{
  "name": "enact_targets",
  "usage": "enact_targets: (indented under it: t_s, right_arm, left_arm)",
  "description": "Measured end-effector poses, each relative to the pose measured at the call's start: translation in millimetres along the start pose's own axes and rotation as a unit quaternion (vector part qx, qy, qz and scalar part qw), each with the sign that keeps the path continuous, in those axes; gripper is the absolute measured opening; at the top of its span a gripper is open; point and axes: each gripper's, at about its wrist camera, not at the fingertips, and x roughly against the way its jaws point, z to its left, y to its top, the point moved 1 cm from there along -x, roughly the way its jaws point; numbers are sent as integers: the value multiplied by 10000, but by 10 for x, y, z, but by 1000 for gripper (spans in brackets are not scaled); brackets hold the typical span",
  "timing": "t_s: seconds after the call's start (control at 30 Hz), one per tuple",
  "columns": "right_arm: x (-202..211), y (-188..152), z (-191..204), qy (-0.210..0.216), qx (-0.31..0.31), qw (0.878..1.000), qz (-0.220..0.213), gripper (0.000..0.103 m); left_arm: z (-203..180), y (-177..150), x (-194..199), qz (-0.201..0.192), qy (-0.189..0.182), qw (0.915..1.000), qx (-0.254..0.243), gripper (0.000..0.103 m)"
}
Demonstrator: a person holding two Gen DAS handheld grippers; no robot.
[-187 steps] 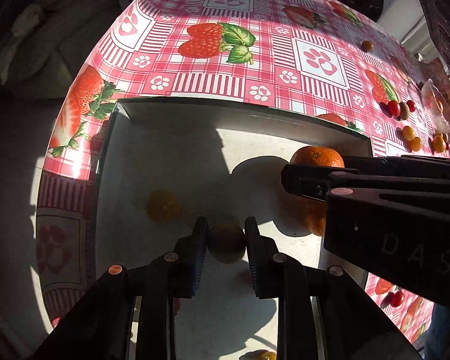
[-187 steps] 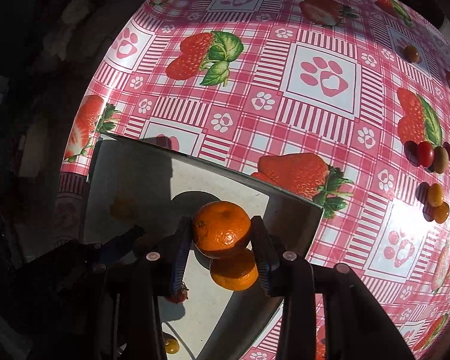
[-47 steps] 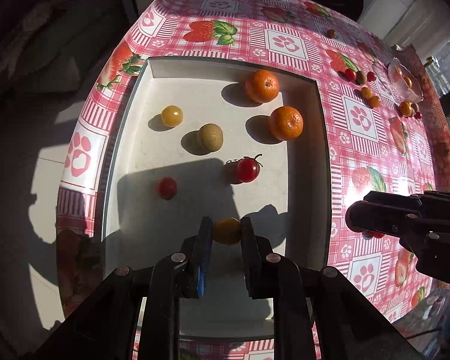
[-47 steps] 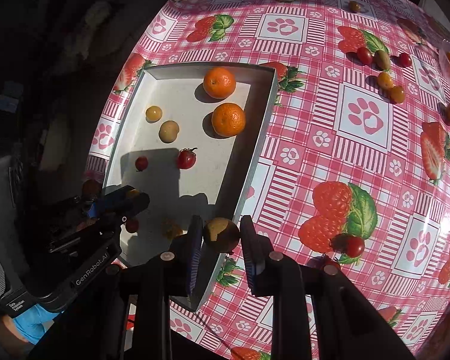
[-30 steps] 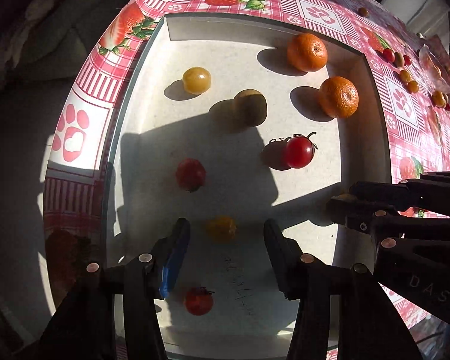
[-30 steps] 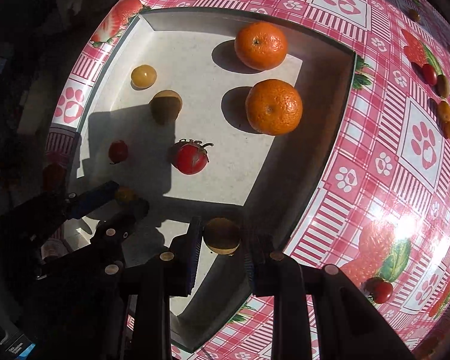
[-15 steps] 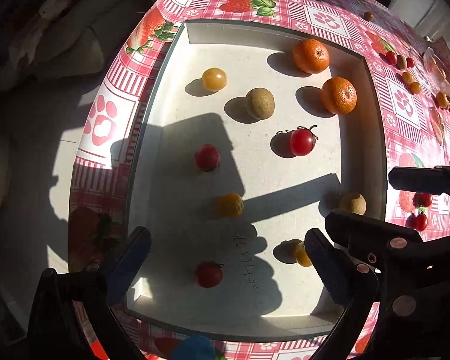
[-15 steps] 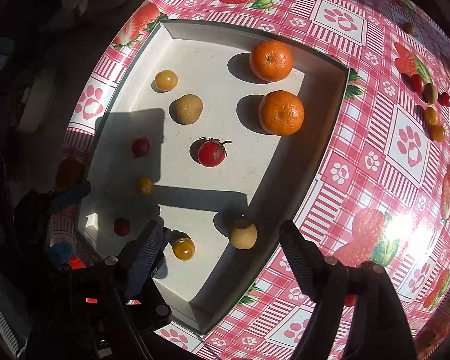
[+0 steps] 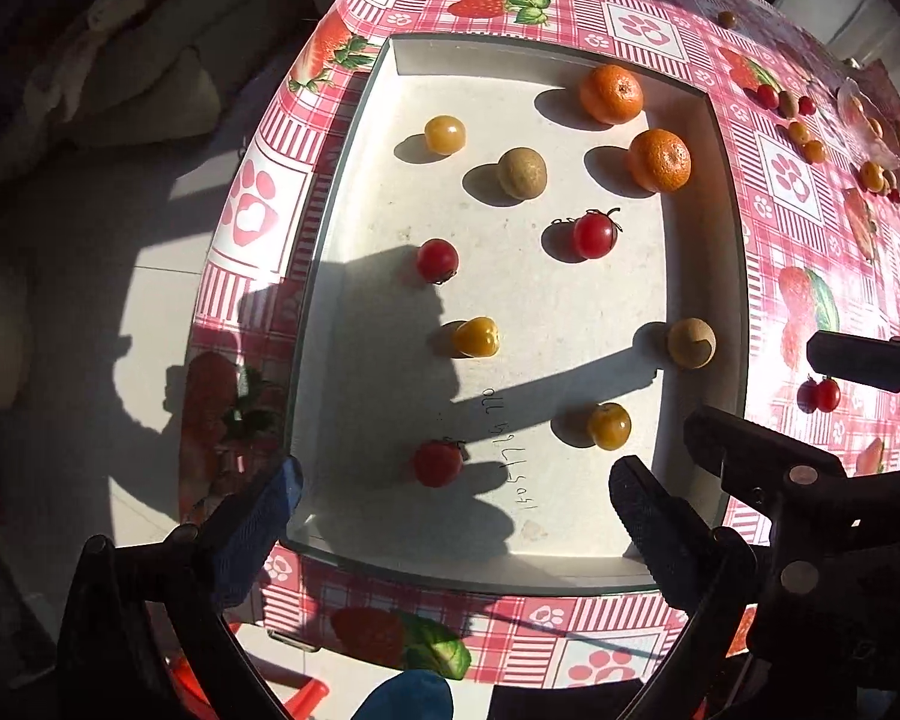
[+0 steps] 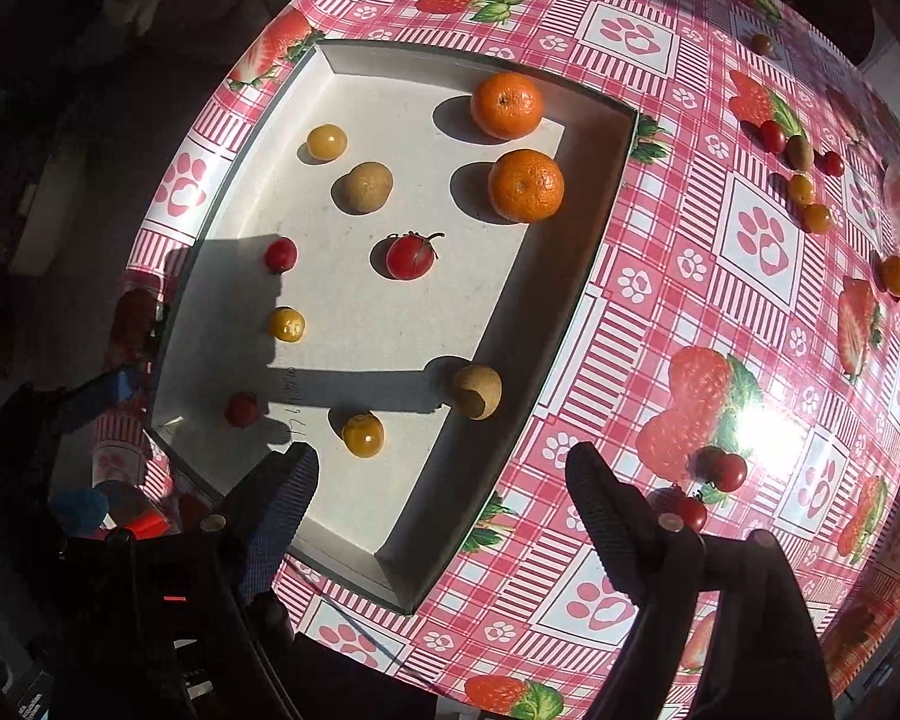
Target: Organize fruits
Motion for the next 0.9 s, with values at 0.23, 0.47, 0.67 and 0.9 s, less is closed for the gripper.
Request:
enact_targets:
  t_s: [0.23,0.47,0.67,0.9]
  right_arm:
    - [1,-52,84,46,-27,9999,116,87]
    - [-23,-70,125,99,64,9997,209,87]
    - [-30,-97,135,86,94,9996,242,87]
    - [-40,-97,113,92,21,9996,278,87]
  left_arm:
    - [-40,-176,74,67,117,9997,-184,103]
    - [-96,-159,53,209,-7,9994,-278,103]
    - [-113,-151,40,221,-34,9994,-279,103]
    - [-85,-147,28,231,-53,9993,-298,103]
